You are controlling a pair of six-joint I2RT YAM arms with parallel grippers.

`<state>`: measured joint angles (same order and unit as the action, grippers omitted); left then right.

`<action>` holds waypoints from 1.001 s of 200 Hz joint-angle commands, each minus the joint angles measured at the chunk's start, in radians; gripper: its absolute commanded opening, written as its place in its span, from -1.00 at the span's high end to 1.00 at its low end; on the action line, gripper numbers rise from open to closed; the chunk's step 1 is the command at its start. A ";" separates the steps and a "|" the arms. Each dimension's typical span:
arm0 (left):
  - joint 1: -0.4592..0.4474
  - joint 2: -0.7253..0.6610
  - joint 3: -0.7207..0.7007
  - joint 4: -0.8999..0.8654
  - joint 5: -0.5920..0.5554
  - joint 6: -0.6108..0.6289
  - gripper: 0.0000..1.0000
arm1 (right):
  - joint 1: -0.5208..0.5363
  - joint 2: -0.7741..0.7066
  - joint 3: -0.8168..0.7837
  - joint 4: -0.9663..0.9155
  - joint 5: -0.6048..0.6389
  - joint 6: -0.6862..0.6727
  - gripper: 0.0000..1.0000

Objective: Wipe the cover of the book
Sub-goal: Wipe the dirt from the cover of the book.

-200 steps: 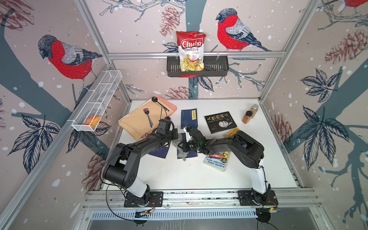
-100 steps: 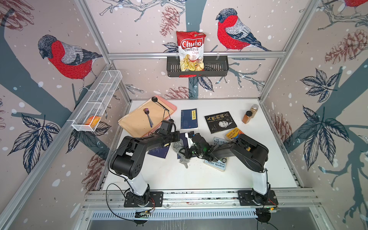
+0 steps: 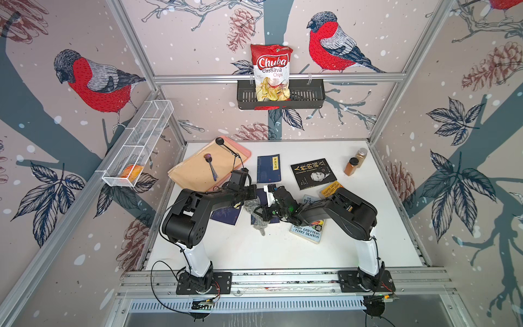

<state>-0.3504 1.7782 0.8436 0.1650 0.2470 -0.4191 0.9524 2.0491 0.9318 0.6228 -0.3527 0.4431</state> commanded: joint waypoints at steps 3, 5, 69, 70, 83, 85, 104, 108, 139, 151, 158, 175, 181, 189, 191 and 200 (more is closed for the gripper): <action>0.001 0.020 0.000 -0.044 -0.011 0.003 1.00 | 0.047 -0.039 -0.058 -0.167 -0.002 -0.025 1.00; 0.001 0.021 0.000 -0.045 -0.010 0.003 1.00 | 0.052 -0.045 -0.064 -0.168 -0.002 -0.027 1.00; 0.000 0.025 -0.015 -0.041 -0.009 0.002 1.00 | 0.005 -0.022 0.024 -0.240 0.064 -0.014 1.00; 0.000 0.025 -0.015 -0.041 -0.009 0.001 1.00 | 0.001 -0.019 0.027 -0.240 0.064 -0.014 1.00; 0.000 0.029 -0.016 -0.033 -0.005 -0.001 1.00 | -0.042 0.013 0.082 -0.253 0.065 -0.007 1.00; 0.000 0.031 -0.017 -0.032 -0.004 -0.002 1.00 | -0.049 0.018 0.091 -0.259 0.063 -0.007 1.00; 0.001 0.045 -0.014 -0.026 0.004 -0.006 1.00 | -0.083 0.043 0.142 -0.294 0.063 -0.009 1.00; 0.001 0.048 -0.015 -0.023 0.005 -0.007 1.00 | -0.085 0.042 0.143 -0.300 0.062 -0.010 1.00; 0.001 0.049 -0.016 -0.020 -0.001 -0.006 1.00 | -0.035 -0.019 0.045 -0.294 0.047 -0.015 1.00; 0.001 0.051 -0.015 -0.022 -0.002 -0.005 1.00 | 0.003 -0.046 -0.004 -0.288 0.040 -0.015 1.00; 0.001 0.051 -0.014 -0.023 -0.003 -0.004 1.00 | 0.023 -0.058 -0.025 -0.284 0.034 -0.015 1.00; 0.001 0.050 -0.013 -0.025 -0.003 -0.001 1.00 | 0.044 -0.065 -0.048 -0.279 0.019 0.000 1.00; 0.000 0.051 -0.012 -0.026 -0.003 0.000 1.00 | 0.038 -0.062 -0.046 -0.277 0.021 0.008 1.00; 0.001 0.052 -0.013 -0.027 -0.003 0.000 1.00 | 0.020 -0.053 -0.037 -0.279 0.021 0.018 1.00; 0.001 0.052 -0.013 -0.027 -0.003 0.001 1.00 | 0.014 -0.048 -0.036 -0.279 0.021 0.020 1.00; 0.001 0.050 -0.012 -0.028 -0.003 0.000 1.00 | -0.020 -0.035 -0.017 -0.281 0.028 0.032 1.00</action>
<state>-0.3504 1.8156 0.8371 0.2565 0.2646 -0.4225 0.9783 1.9820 0.9039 0.5007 -0.3393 0.4408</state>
